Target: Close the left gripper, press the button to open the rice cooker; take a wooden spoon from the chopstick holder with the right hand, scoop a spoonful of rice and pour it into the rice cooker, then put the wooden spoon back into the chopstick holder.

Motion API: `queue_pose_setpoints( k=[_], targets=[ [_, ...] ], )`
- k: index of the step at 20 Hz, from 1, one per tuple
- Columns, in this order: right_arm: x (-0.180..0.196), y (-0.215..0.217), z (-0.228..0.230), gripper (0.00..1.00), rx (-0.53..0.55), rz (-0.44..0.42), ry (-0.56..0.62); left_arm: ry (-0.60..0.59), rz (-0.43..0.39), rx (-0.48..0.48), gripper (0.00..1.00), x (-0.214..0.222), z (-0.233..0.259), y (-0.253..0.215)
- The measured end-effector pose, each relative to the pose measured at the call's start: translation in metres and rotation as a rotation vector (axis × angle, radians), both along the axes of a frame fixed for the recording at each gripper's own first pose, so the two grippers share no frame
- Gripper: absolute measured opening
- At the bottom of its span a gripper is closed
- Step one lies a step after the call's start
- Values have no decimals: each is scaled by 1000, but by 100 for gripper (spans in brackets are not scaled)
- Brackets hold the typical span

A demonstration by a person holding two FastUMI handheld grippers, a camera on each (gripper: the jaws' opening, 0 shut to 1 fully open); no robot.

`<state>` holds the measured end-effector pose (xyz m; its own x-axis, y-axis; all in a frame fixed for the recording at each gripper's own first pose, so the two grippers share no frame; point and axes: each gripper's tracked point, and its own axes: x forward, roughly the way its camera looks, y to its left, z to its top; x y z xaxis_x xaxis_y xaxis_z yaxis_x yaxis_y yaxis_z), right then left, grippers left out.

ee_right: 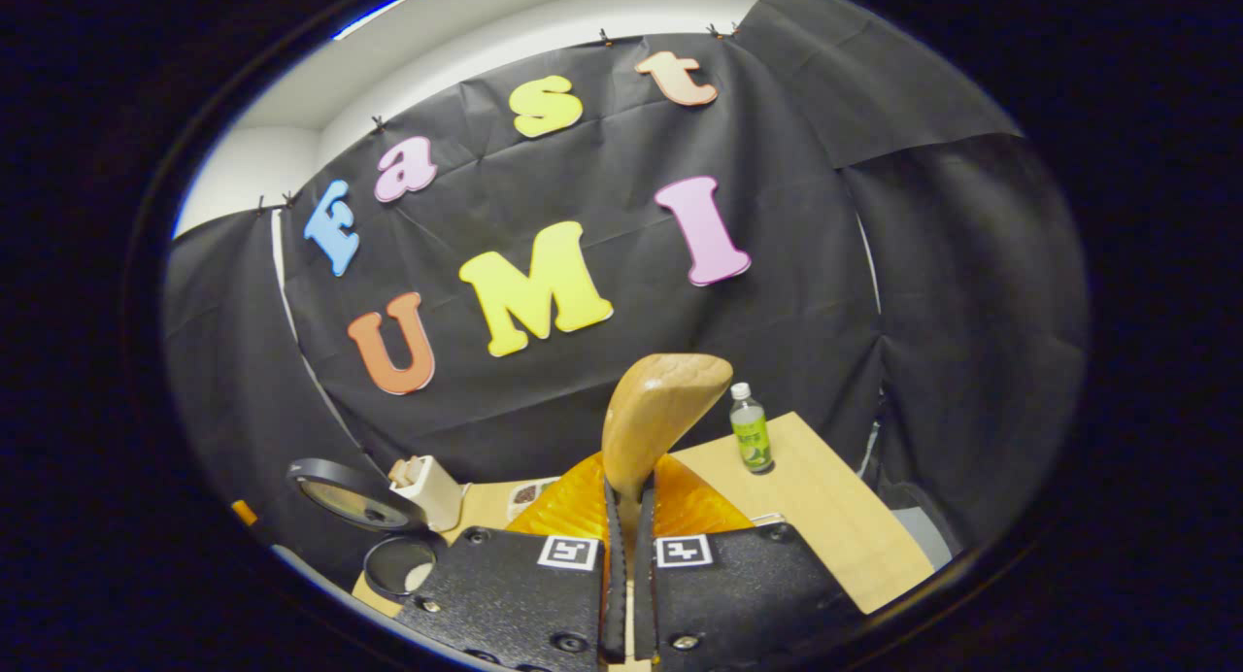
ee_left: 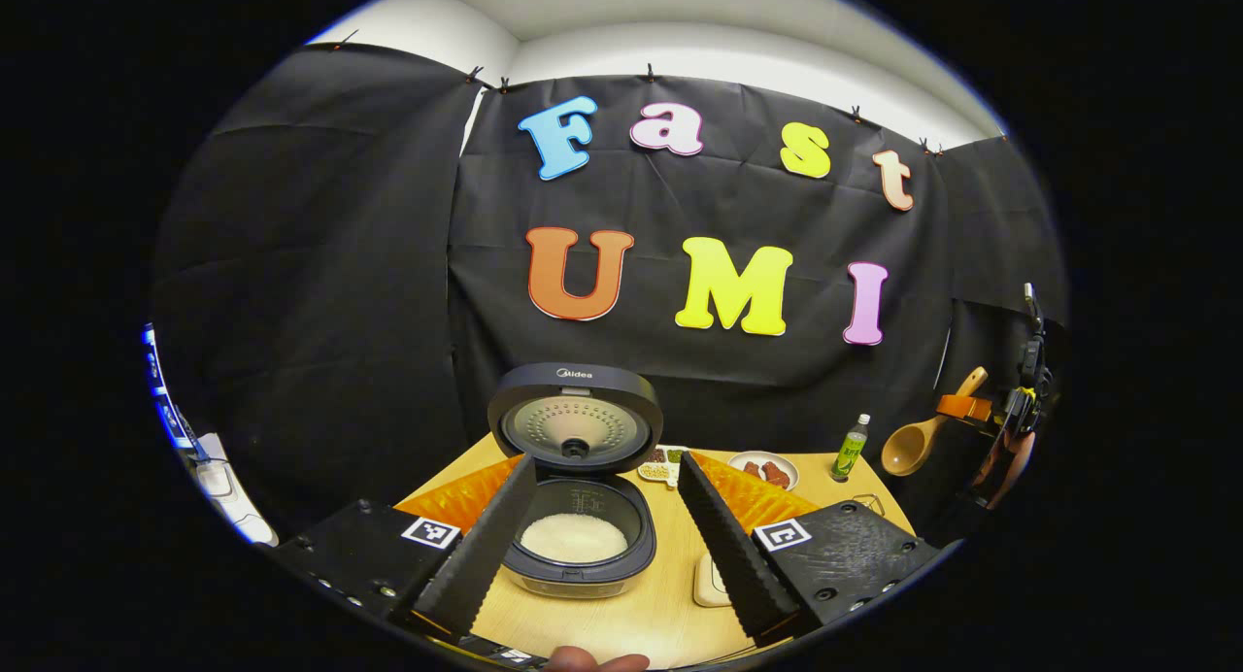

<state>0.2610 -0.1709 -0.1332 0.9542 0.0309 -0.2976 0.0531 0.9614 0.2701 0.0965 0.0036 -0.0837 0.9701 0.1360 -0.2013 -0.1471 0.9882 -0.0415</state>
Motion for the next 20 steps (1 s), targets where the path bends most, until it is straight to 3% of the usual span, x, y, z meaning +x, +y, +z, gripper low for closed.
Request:
queue_pose_setpoints(
  k=[8,14,20],
  targets=[
    [41,-68,-83,8,-30,-84,126,40,51,25,95,12,-11,-10],
    [66,-88,-165,10,-70,-98,242,89,81,37,95,14,-21,-16],
    [79,-94,-213,12,-64,-89,286,113,98,50,95,17,-22,-23]
  ],
)
